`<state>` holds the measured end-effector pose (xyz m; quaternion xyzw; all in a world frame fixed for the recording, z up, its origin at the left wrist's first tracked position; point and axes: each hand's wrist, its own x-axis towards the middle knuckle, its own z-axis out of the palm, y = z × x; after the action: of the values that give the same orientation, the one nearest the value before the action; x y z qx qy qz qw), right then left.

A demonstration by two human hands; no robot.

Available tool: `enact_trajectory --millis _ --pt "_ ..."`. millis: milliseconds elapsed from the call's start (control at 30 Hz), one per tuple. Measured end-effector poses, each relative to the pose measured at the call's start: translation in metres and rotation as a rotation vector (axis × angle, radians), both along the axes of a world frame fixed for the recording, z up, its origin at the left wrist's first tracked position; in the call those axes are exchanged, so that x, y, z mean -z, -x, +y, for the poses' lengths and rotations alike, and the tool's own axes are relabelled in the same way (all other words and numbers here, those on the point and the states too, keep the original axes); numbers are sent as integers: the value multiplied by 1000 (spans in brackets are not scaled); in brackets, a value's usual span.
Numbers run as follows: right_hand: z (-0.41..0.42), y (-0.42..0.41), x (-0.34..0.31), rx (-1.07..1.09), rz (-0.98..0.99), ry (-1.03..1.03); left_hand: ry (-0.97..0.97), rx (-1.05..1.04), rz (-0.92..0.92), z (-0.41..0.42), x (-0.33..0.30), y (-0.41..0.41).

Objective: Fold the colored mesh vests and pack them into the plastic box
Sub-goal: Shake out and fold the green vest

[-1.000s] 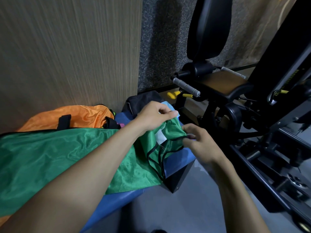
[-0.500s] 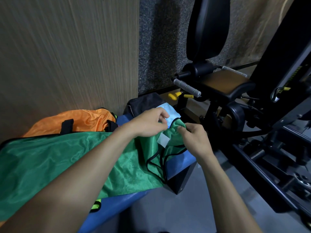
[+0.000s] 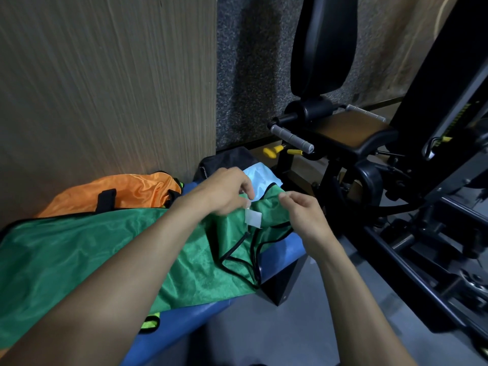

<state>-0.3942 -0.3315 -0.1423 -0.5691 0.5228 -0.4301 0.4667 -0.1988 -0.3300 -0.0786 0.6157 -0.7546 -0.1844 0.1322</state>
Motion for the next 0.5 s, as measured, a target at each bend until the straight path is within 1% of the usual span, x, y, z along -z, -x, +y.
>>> enact_trajectory --millis 33,133,167,200,233,267,333,400,433,467,500 --pt "-1 1 2 -3 -4 19 -27 73 120 3 -6 -4" --pt "-3 2 4 32 -19 91 -191 326 624 13 -24 -9" --pt "-4 2 4 41 -36 120 -228 362 748 14 -26 -9" --pt "-5 2 4 46 -46 150 -239 352 813 12 -27 -8" --pt "-5 2 4 54 -37 185 -221 304 803 7 -22 -7" --pt "-6 2 6 67 -15 224 -195 238 726 2 -18 -5" --pt "-9 3 8 73 30 302 -163 115 498 -11 -3 -3" --pt "-9 3 7 30 54 365 -146 83 314 -19 12 -1" --pt "-8 2 6 0 61 386 -140 100 286 -20 16 0" --pt "-6 1 4 -33 71 399 -142 120 320 -20 20 0" --pt "-4 1 3 -59 78 410 -137 133 393 -20 22 1"
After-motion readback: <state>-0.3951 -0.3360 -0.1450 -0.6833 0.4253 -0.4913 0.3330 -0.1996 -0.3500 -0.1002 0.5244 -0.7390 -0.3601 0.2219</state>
